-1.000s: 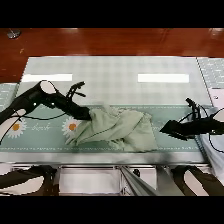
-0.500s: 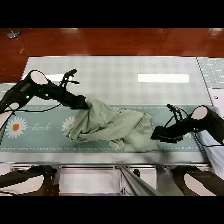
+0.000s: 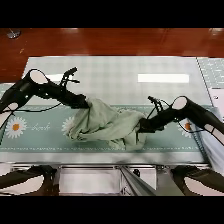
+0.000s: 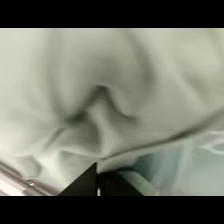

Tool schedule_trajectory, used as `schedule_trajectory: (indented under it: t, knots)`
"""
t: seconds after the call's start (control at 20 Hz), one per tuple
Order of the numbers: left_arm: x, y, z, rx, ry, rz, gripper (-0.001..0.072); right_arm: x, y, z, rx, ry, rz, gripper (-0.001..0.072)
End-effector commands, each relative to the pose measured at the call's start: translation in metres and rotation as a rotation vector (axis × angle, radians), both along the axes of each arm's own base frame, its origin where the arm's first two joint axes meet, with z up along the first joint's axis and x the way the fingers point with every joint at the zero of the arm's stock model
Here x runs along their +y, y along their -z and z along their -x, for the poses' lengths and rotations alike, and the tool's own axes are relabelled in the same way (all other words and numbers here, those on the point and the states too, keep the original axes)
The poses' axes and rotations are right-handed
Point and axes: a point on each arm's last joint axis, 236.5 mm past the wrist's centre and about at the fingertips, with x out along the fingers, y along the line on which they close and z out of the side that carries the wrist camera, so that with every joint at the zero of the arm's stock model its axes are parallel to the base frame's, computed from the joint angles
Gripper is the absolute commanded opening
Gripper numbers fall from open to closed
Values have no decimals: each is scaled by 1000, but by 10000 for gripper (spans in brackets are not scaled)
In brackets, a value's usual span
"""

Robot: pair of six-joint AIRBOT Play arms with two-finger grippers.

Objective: Fold the shirts.

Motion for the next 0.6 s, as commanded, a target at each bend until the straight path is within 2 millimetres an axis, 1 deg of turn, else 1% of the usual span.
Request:
schedule_trajectory:
  t: [0.0, 0.05, 0.1, 0.15, 0.2, 0.25, 0.3, 0.35, 0.4, 0.45, 0.5, 0.55]
  knots:
    - [0, -33, -10, -83, 0, 20, 28, 22, -50, -46, -144, -53, -75, 21]
    - [0, -56, -18, -142, 0, 32, 28, 22, -74, -64, -203, -66, -77, 21]
    - [0, -84, -25, -213, 0, 46, 28, 20, -104, -87, -281, -70, -75, 21]
    - [0, -118, -32, -299, -2, 63, 28, 16, -138, -109, -368, -69, -67, 20]
    - [0, -161, -39, -411, -5, 81, 28, 11, -176, -133, -473, -58, -50, 20]
    - [1, -205, -43, -527, -11, 98, 28, 4, -224, -155, -599, -36, -29, 20]
    - [3, -255, -44, -659, -24, 115, 28, -3, -277, -172, -739, -11, -9, 20]
    - [7, -308, -40, -793, -47, 138, 28, -10, -327, -181, -866, 10, 6, 20]
    - [12, -354, -34, -916, -72, 156, 28, -17, -382, -182, -1006, 31, 16, 20]
    - [17, -401, -21, -1042, -94, 177, 28, -22, -429, -175, -1124, 45, 16, 20]
    - [23, -439, -6, -1145, -114, 193, 28, -28, -475, -162, -1239, 67, 8, 20]
    - [28, -470, 11, -1232, -127, 206, 28, -32, -513, -143, -1344, 89, -12, 20]
